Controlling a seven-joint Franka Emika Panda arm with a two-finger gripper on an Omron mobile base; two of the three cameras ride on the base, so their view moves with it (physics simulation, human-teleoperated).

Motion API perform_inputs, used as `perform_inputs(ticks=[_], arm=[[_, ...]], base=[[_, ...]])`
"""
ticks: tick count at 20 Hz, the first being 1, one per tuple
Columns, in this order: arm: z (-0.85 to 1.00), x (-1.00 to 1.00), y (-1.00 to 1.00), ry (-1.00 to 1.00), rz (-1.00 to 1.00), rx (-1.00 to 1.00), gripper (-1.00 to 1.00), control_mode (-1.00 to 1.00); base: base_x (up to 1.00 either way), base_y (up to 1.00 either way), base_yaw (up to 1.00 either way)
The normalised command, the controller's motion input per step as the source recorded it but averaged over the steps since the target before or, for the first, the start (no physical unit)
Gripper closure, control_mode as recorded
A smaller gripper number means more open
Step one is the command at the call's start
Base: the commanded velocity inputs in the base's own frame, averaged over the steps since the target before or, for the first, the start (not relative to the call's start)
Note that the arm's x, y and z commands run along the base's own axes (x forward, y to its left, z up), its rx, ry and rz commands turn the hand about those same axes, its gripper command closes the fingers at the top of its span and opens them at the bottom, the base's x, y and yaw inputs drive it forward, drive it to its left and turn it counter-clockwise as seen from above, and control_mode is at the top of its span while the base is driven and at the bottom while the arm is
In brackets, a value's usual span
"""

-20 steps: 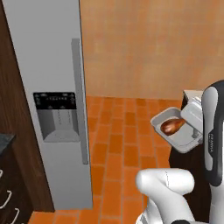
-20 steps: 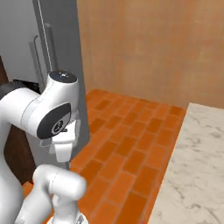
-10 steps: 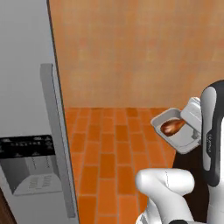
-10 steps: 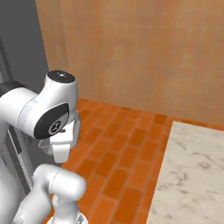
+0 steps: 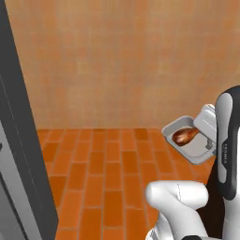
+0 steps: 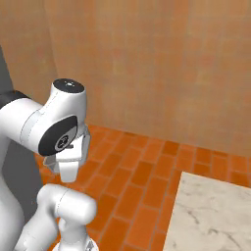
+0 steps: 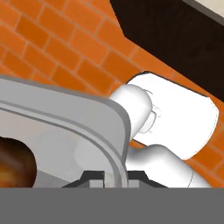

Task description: Take the meat container that has the chicken drumstick and place it on the second highest rack of the freezer. Then take the vegetable container that has the corn and onion and place it on the highest rack of the freezer.

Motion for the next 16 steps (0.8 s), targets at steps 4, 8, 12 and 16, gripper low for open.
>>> perform_inputs(ticks=[4,8,12,16], arm=[[0.0,0.0,0.0,0.0,0.0,0.0,1.0,1.0],[0.0,0.0,0.0,0.0,0.0,0.0,1.0,1.0],[0.0,0.0,0.0,0.0,0.0,0.0,1.0,1.0],[0.0,0.0,0.0,0.0,0.0,0.0,1.0,1.0]], base=[[1.0,-0.09,0.0],[1.0,-0.02,0.25],[1.0,0.0,0.66],[0.74,0.06,0.82]])
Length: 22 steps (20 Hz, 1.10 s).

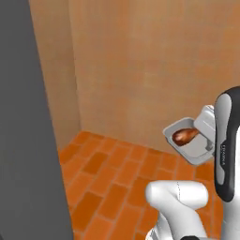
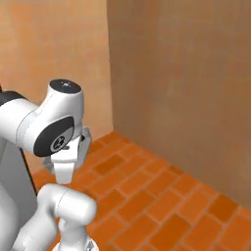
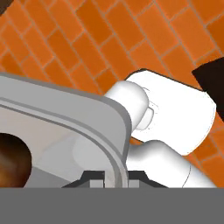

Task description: Take the meat container that has the chicken drumstick and place it on the second highest rack of the freezer. Then take the vegetable container that has the corn and onion and place it on the highest rack of the freezer.

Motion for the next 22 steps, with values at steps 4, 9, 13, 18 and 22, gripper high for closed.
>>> perform_inputs(ticks=[4,9,13,18,22], arm=[[0.0,0.0,0.0,0.0,0.0,0.0,1.0,1.0],[0.0,0.0,0.0,0.0,0.0,0.0,1.0,1.0],[0.0,0.0,0.0,0.0,0.0,0.0,1.0,1.0],[0.0,0.0,0.0,0.0,0.0,0.0,1.0,1.0],[0.0,0.0,0.0,0.0,0.0,0.0,1.0,1.0]], base=[[0.28,0.19,0.88],[0.02,0.27,0.85],[0.0,0.06,0.75],[0.0,0.28,0.51],[0.34,0.67,0.05]])
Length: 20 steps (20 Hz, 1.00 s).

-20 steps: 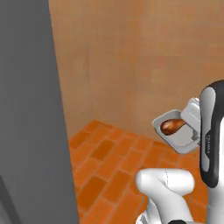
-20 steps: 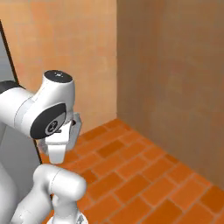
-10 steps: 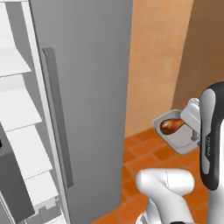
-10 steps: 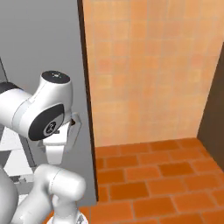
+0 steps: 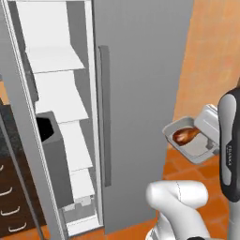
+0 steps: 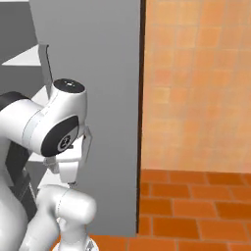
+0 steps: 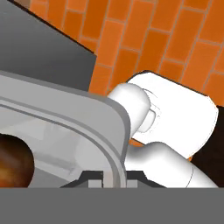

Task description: Take the meat container that has the chicken drumstick and place it on the second highest rack of the freezer. Then take the vegetable container that has the corn and onion and place it on the highest rack of the freezer.

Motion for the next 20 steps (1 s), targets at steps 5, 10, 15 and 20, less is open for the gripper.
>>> perform_inputs(ticks=[5,10,15,20], arm=[[0.0,0.0,0.0,0.0,0.0,0.0,1.0,1.0],[0.0,0.0,0.0,0.0,0.0,0.0,1.0,1.0],[0.0,0.0,0.0,0.0,0.0,0.0,1.0,1.0],[0.02,0.0,0.06,0.0,0.05,0.03,1.0,-1.0]], base=[[0.3,0.83,0.1],[0.25,0.36,0.23],[0.92,-0.01,0.43],[0.37,0.05,0.35]])
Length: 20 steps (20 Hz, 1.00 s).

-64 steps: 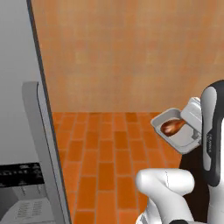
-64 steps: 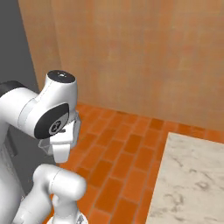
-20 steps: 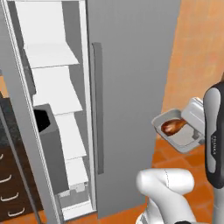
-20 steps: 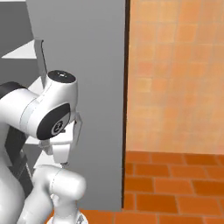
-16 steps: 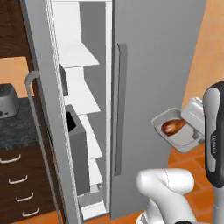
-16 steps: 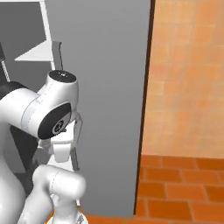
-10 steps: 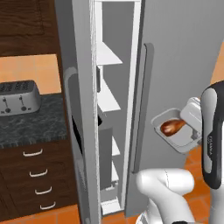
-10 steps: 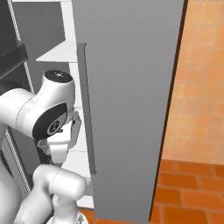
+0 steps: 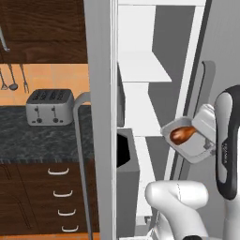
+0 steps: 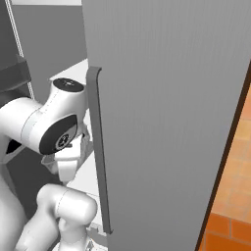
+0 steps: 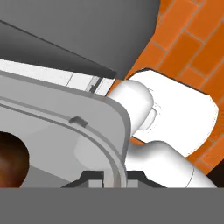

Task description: Take the meat container that has the chicken drumstick and place it on the second highest rack of the freezer. Then take the vegetable container that has the corn and onion and place it on the highest rack of the freezer.

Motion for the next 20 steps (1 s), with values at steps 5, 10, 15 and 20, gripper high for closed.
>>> perform_inputs(ticks=[5,10,15,20], arm=[[0.25,-0.04,0.31,-0.11,0.03,0.11,1.0,-1.0],[0.03,0.53,0.36,-0.04,-0.04,0.08,1.0,-1.0],[-0.07,0.85,0.19,0.0,-0.04,0.06,1.0,-1.0],[-0.39,0.67,0.27,-0.06,-0.08,0.0,1.0,-1.0]], base=[[0.0,0.0,0.0],[0.0,0.0,0.0],[0.0,0.0,0.0],[0.0,0.0,0.0]])
